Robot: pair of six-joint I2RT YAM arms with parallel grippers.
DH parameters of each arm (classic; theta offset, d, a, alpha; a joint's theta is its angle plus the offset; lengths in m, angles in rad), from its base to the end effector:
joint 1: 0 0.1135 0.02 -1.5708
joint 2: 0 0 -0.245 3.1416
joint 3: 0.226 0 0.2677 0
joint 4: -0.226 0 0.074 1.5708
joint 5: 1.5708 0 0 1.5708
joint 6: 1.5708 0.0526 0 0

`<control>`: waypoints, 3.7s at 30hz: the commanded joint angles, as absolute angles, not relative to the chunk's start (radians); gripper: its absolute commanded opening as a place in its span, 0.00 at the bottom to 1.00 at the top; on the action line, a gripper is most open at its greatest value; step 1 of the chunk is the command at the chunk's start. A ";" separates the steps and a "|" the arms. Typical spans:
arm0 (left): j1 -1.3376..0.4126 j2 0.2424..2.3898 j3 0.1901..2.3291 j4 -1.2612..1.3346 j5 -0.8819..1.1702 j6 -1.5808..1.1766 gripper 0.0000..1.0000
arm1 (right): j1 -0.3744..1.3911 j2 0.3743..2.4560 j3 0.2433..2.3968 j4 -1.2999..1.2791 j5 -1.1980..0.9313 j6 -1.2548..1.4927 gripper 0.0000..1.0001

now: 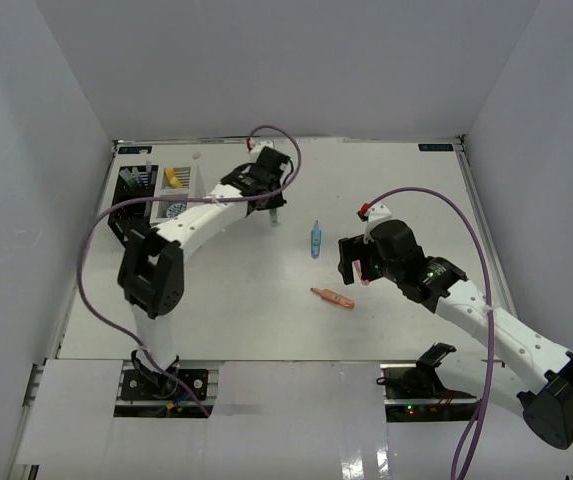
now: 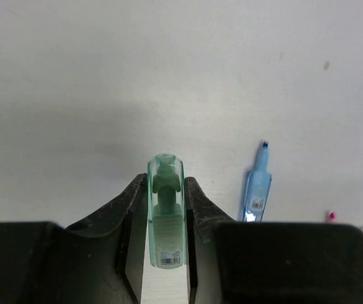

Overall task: Sort the stationery into containers
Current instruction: Pick up the stationery from the center of the board, then place the stationery in the storage box, then pick up the pen from the center of the board.

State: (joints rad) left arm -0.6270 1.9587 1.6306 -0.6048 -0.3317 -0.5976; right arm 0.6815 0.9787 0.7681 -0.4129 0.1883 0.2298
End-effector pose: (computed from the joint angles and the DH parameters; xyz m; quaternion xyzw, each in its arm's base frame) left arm 0.3766 -0.2517 0.2136 -0.0380 0.9372 -0.0495 0.3432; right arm 0.2027 0.1517 0.2475 -0.1566 0.8731 0.1247 0.4446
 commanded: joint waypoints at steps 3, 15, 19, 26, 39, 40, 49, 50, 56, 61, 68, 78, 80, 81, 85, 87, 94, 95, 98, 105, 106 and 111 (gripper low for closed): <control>-0.454 1.622 1.450 -0.329 -0.535 -0.494 0.00 | 0.676 0.965 0.769 -0.391 0.193 0.230 0.96; -0.039 1.437 1.171 0.072 -0.706 -0.350 0.00 | 0.675 0.940 0.744 -0.390 0.201 0.227 0.96; 0.039 1.477 1.151 0.136 -0.745 -0.339 0.00 | 0.673 0.936 0.744 -0.390 0.206 0.227 0.96; 0.097 1.515 1.103 0.133 -0.739 -0.400 0.00 | 0.673 0.939 0.741 -0.391 0.216 0.216 0.96; 0.106 1.640 1.153 0.036 -0.672 -0.428 0.40 | 0.672 0.940 0.727 -0.391 0.213 0.221 0.96; 0.106 1.638 1.160 0.026 -0.667 -0.428 0.48 | 0.670 0.942 0.726 -0.391 0.215 0.224 0.96; 0.106 1.563 1.203 -0.112 -0.571 -0.428 0.82 | 0.667 0.956 0.732 -0.390 0.227 0.225 0.96; 0.106 1.551 1.207 -0.123 -0.558 -0.425 0.87 | 0.667 0.959 0.733 -0.390 0.222 0.224 0.95; 0.104 1.479 1.264 -0.265 -0.410 -0.419 0.98 | 0.666 0.976 0.739 -0.390 0.219 0.233 0.96; 0.057 1.463 1.373 -0.448 -0.201 -0.488 0.98 | 0.661 1.019 0.742 -0.406 0.219 0.278 0.96; -0.167 1.465 1.452 -0.615 -0.095 -0.552 0.98 | 0.649 1.032 0.749 -0.416 0.238 0.325 0.96; -0.468 1.594 1.526 -0.615 -0.052 -0.661 0.98 | 0.646 1.022 0.747 -0.426 0.265 0.347 0.97; -0.523 1.629 1.539 -0.612 -0.037 -0.678 0.98 | 0.647 1.026 0.750 -0.428 0.265 0.356 0.97; -0.540 1.669 1.545 -0.612 -0.035 -0.684 0.98 | 0.646 1.026 0.750 -0.426 0.265 0.359 0.98; -0.656 1.785 1.604 -0.611 -0.050 -0.715 0.98 | 0.646 1.017 0.744 -0.428 0.273 0.364 0.98; -0.692 1.860 1.630 -0.615 -0.063 -0.718 0.98 | 0.644 1.006 0.738 -0.429 0.278 0.373 0.98; -0.790 2.048 1.732 -0.630 -0.152 -0.710 0.96 | 0.643 0.960 0.716 -0.428 0.291 0.382 0.98; -0.796 2.065 1.747 -0.634 -0.159 -0.704 0.96 | 0.643 0.954 0.713 -0.429 0.293 0.383 0.98; -0.802 2.118 1.767 -0.643 -0.192 -0.700 0.94 | 0.641 0.943 0.706 -0.430 0.295 0.385 0.98; -0.804 2.192 1.763 -0.658 -0.219 -0.696 0.88 | 0.640 0.936 0.703 -0.428 0.301 0.387 0.98; -0.804 2.198 1.764 -0.660 -0.219 -0.696 0.87 | 0.640 0.939 0.703 -0.428 0.301 0.385 0.98; -0.805 2.235 1.776 -0.660 -0.219 -0.692 0.78 | 0.638 0.943 0.706 -0.428 0.302 0.383 0.98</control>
State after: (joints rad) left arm -0.8055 2.2185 1.7523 -0.6491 -0.2043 -0.6949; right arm 0.6422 0.9531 0.7082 -0.4324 0.2794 0.3710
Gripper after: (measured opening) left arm 0.799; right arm 0.976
